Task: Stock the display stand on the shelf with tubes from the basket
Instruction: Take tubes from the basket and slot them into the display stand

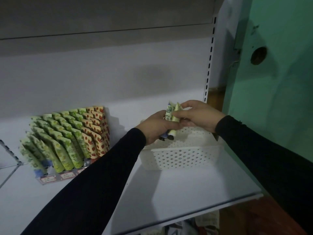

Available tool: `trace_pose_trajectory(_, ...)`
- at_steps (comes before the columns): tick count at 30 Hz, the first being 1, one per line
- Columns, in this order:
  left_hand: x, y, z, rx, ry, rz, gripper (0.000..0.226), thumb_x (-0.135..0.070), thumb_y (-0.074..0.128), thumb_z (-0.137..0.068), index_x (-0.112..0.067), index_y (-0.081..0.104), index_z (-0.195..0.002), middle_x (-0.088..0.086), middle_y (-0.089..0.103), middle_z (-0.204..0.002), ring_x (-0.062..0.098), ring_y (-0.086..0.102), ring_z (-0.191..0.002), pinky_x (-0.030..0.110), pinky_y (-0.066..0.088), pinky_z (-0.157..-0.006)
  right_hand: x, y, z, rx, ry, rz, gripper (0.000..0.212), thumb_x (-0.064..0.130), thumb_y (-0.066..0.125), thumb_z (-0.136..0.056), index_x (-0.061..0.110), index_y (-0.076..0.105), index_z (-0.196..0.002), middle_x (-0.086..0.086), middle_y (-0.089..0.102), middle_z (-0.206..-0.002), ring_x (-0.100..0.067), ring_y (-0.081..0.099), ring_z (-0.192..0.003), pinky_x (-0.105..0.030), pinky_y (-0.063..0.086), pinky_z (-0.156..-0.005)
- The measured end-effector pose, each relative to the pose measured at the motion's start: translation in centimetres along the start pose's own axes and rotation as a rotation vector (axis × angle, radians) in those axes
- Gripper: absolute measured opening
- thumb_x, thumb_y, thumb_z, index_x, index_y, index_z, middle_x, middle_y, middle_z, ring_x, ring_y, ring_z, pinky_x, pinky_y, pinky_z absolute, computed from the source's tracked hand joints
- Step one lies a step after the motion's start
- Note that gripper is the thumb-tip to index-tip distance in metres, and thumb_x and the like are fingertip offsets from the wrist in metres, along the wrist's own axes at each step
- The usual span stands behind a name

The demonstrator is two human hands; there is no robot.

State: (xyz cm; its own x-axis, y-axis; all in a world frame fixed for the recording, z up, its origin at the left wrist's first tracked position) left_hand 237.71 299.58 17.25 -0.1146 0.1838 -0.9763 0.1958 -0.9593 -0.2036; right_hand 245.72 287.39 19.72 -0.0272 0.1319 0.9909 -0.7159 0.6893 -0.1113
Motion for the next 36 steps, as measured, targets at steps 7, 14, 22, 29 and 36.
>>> trace_pose_trajectory(7,-0.8,-0.8,2.4,-0.008,0.084,0.113,0.028,-0.004,0.067,-0.089,-0.003,0.06,-0.116,0.005,0.068,-0.083,0.018,0.064,-0.071,0.028,0.049,-0.056,0.8,0.5,1.1,-0.005,-0.067,-0.034,0.031,0.026,0.06,-0.095,0.008,0.06,-0.12,-0.016,0.067,-0.115,-0.025,0.066,-0.093,-0.027,0.058,-0.078)
trace_pose_trajectory(14,-1.6,-3.0,7.2,-0.078,0.202,0.199,0.022,-0.004,0.062,-0.093,-0.006,0.062,-0.114,0.013,0.071,-0.096,0.024,0.068,-0.076,0.029,0.054,-0.061,3.1,3.2,3.0,-0.011,-0.141,-0.209,0.03,0.017,0.063,-0.092,0.0,0.064,-0.117,-0.014,0.071,-0.105,-0.016,0.067,-0.08,-0.02,0.058,-0.069)
trace_pose_trajectory(22,-0.5,-7.6,14.7,-0.422,0.3,-0.008,0.018,-0.021,0.055,-0.101,-0.011,0.064,-0.114,0.007,0.075,-0.101,0.023,0.073,-0.085,0.035,0.06,-0.07,5.3,9.2,4.9,-0.044,-0.322,-0.141,0.017,0.015,0.069,-0.088,0.001,0.071,-0.096,-0.015,0.073,-0.095,-0.016,0.067,-0.074,-0.022,0.059,-0.071)
trace_pose_trajectory(29,2.2,-14.8,22.3,-0.781,0.35,-0.018,0.022,-0.021,0.056,-0.1,0.001,0.058,-0.099,0.007,0.061,-0.069,0.018,0.059,-0.057,0.032,0.052,-0.055,6.7,15.6,6.3,0.0,-0.5,0.088,0.01,0.015,0.069,-0.089,0.006,0.074,-0.088,-0.011,0.074,-0.085,-0.019,0.072,-0.075,-0.026,0.059,-0.072)
trace_pose_trajectory(36,8.4,-19.8,27.4,-0.949,0.251,-0.054,0.015,-0.015,0.052,-0.101,-0.012,0.056,-0.087,0.008,0.055,-0.064,0.021,0.051,-0.053,0.023,0.041,-0.043,6.3,21.0,5.8,-0.011,-0.596,0.366,0.012,0.017,0.069,-0.088,0.007,0.074,-0.082,0.0,0.072,-0.081,-0.015,0.072,-0.069,-0.031,0.061,-0.074)
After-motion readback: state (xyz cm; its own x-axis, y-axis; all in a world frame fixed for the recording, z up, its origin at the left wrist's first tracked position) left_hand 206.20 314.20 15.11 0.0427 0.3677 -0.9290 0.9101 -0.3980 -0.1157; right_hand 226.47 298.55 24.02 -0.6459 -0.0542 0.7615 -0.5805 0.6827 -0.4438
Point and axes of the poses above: each hand's wrist, its own z-axis away from the middle knuckle, its own y-axis out of the palm, x = y × z, the point moved 3 cm from there along -z, towards the middle knuckle
